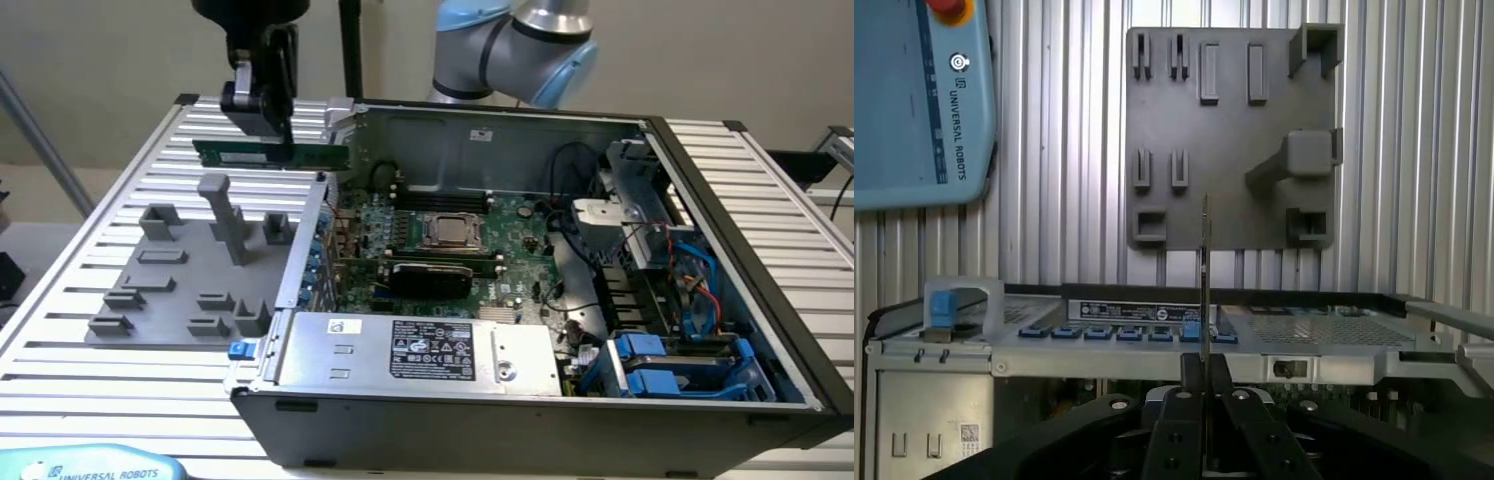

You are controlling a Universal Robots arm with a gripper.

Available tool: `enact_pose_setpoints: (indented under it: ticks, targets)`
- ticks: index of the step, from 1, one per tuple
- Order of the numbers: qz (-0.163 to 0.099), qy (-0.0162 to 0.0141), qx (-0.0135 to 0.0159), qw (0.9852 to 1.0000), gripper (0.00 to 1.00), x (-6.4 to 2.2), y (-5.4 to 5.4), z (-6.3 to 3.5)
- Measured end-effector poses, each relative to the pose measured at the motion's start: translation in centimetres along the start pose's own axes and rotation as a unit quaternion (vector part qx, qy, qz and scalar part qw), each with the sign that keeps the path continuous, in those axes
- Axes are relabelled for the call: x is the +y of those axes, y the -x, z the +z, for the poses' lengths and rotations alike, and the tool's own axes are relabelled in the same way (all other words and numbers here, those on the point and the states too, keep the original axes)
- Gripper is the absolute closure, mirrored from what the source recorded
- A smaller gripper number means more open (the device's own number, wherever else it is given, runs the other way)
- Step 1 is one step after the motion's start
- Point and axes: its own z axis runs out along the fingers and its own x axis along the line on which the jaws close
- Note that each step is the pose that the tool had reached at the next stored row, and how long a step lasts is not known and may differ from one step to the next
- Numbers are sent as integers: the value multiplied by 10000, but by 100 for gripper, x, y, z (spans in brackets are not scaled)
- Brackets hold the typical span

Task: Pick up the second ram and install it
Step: 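Pick up the second ram and move it above second insertion slot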

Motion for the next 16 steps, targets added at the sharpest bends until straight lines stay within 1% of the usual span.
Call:
enact_pose_setpoints:
  ticks: [11, 16]
  targets:
    - [0, 1, -6, 10000, 86, -500, -2, -11]
    - [0, 0, -6, 10000, 86, -728, 10, 10]
